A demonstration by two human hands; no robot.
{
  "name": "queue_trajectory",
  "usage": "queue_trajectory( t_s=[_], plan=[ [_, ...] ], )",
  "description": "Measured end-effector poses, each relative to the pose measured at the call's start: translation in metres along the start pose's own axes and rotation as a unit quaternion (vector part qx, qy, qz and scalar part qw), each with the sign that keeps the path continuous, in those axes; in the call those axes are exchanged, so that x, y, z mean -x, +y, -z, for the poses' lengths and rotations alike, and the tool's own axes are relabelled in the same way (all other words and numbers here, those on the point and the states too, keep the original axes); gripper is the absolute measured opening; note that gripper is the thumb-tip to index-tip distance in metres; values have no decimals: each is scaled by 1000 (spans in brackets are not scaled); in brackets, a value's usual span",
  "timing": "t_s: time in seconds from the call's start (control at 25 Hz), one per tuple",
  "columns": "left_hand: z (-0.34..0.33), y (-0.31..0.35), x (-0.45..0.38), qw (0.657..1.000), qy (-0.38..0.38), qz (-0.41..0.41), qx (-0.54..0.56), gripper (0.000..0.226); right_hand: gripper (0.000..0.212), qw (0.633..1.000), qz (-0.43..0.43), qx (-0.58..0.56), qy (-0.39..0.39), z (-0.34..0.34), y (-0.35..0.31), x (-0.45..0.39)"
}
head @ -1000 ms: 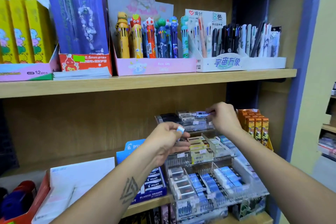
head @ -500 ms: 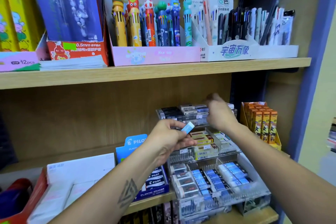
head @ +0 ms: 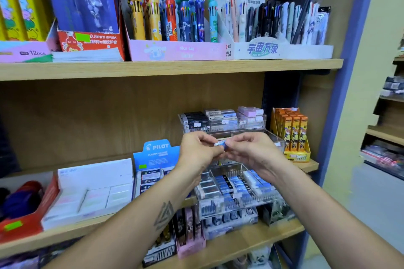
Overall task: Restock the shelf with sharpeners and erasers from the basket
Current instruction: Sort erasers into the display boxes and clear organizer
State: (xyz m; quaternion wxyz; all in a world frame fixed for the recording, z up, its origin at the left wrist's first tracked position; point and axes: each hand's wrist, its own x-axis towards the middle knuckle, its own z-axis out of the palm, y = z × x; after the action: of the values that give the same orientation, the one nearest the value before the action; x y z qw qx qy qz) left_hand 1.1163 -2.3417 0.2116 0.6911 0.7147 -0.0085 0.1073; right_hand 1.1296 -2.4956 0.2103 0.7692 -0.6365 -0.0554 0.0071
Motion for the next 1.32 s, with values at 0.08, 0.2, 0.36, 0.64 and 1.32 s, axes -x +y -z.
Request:
queue_trajectory(
  t_s=[0.08,0.2,0.36,0.64,1.32],
  plan=[
    [-8,-8,6,996,17,-40,-72,24,20,1000,5,17,-2,2,4,5],
    [-13,-19,16,989,-23,-63,-130,19,27,996,27,84,-3,8,10,11],
    [-3,-29,18,954,-65,-113,-269,21,36,919,112,376,-31,25,-1,9],
    [20,-50,35,872,-93,-240,-417,31,35,696,139,654,-261,8,6,4],
    [21,-71,31,885,-95,-258,-375,21,25,705,37,688,-170,-4,12,-2]
  ],
)
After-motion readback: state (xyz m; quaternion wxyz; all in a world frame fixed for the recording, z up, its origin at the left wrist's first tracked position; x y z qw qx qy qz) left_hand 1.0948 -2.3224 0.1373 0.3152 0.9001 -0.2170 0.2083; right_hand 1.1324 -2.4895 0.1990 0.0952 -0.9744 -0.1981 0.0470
